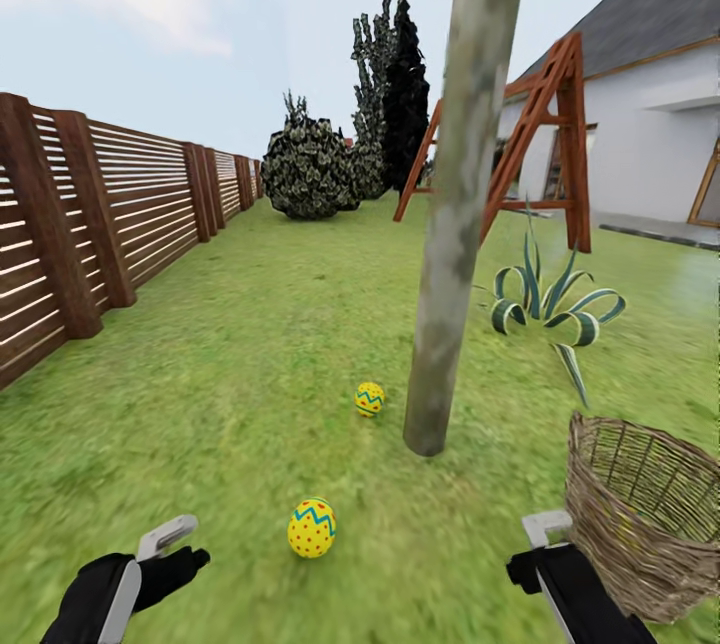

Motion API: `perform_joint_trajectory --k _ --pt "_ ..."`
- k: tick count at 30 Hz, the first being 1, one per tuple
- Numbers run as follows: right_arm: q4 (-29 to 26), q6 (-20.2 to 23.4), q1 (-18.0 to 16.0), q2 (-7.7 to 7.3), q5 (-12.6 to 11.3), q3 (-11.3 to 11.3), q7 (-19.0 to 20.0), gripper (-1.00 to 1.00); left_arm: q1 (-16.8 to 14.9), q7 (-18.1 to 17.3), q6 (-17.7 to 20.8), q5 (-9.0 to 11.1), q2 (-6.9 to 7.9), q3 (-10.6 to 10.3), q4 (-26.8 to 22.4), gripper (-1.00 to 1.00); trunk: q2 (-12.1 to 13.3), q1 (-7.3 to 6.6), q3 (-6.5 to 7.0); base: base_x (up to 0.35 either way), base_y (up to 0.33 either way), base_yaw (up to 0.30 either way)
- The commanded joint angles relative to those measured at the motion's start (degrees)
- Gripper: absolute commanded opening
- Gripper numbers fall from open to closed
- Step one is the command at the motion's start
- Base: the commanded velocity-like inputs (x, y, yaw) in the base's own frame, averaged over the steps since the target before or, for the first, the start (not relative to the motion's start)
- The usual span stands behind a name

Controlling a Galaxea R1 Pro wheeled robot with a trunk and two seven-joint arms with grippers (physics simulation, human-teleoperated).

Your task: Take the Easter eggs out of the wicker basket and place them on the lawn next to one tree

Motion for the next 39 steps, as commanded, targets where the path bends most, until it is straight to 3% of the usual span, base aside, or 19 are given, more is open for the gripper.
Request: perform_joint_trajectory --k 1,3,6,17,23,31,39 --pt "-0.56 1.91 -0.02 -0.02 0.1 0.07 0.02 1.0 -0.03 0.02 1.94 0.28 0.03 0.05 -0.37 1.0 -0.01 -0.04 0.17 -0.065 -0.094 0.001" --pt "-2.2 3.93 -0.02 -0.2 0.04 0.1 0.04 1.0 -0.03 -0.04 4.71 0.22 0.0 -0.09 -0.73 1.0 0.02 -0.1 0.61 -0.054 -0.09 0.0" --pt "-3.37 4.46 -0.02 -0.47 0.03 0.03 0.13 1.0 -0.03 -0.02 5.96 0.11 -0.43 -0.34 -0.8 1.0 0.06 -0.17 1.27 -0.055 -0.086 0.0" --pt "-1.18 4.45 -0.02 0.03 0.03 2.76 0.05 1.0 -0.03 0.21 5.97 0.05 -0.82 -0.78 -0.44 1.0 0.24 -0.48 3.71 -0.044 -0.084 0.0" --pt "0.45 4.45 -0.02 0.12 0.03 2.86 0.02 1.0 -0.03 0.29 6.26 0.01 -0.79 -2.42 0.72 1.0 2.65 -1.79 4.78 -0.001 -0.029 0.0" --pt "3.87 4.53 -0.02 0.11 0.11 2.85 -0.06 1.0 -0.03 0.29 6.27 0.03 -0.52 -2.41 8.56 1.0 5.86 -3.55 6.22 0.0 -0.001 0.0" --pt "8.47 4.31 -0.02 0.29 0.12 2.77 -0.21 1.0 -0.03 -0.19 7.92 0.08 1.29 -2.3 8.88 1.0 9.07 -5.31 7.66 0.0 0.0 0.0"
